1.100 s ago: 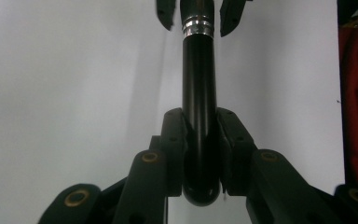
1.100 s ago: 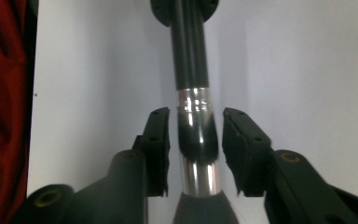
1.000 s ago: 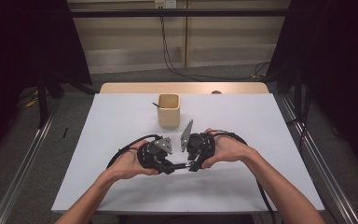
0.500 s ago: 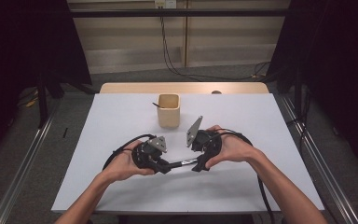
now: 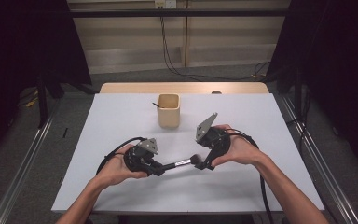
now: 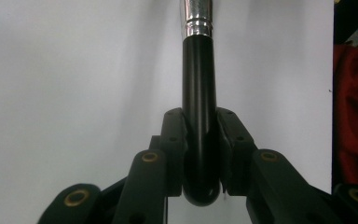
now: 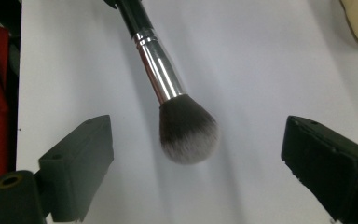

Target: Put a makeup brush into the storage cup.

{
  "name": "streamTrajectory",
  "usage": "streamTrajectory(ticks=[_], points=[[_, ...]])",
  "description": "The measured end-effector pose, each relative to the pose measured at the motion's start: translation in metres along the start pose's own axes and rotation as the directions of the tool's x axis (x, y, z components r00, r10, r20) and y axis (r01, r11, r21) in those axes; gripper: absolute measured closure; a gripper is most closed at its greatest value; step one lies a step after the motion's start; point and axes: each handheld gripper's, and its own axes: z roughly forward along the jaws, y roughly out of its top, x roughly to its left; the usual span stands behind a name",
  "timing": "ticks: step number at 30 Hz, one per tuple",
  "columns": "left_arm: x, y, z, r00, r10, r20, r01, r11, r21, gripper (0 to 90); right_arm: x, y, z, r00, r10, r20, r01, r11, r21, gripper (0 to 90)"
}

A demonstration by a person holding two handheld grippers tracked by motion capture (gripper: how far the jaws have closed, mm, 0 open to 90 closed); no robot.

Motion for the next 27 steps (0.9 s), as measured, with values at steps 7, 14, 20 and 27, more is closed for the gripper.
streamTrajectory(ticks=[7, 14, 20, 27], points=[[-0.001, -0.009, -0.008, 0.9995, -0.025, -0.017, 0.025, 0.9994, -0.025, 74.7, -0.002, -0.013, -0.005, 0.9979, 0.063, 0.014, -0.062, 0.9965, -0.055, 7.4], [-0.011, -0.016, -0.015, 0.9984, -0.046, -0.034, 0.043, 0.9973, -0.060, 74.7, -0.001, -0.028, -0.011, 0.9937, 0.109, 0.025, -0.106, 0.9900, -0.093, 4.6], [-0.008, -0.027, -0.021, 0.9955, -0.079, -0.052, 0.073, 0.9917, -0.106, 74.7, 0.001, -0.038, -0.014, 0.9883, 0.150, 0.029, -0.146, 0.9833, -0.109, 6.4], [-0.008, -0.034, -0.027, 0.9914, -0.119, -0.056, 0.107, 0.9780, -0.179, 74.7, 0.003, -0.052, -0.016, 0.9812, 0.191, 0.025, -0.185, 0.9695, -0.160, 6.4]])
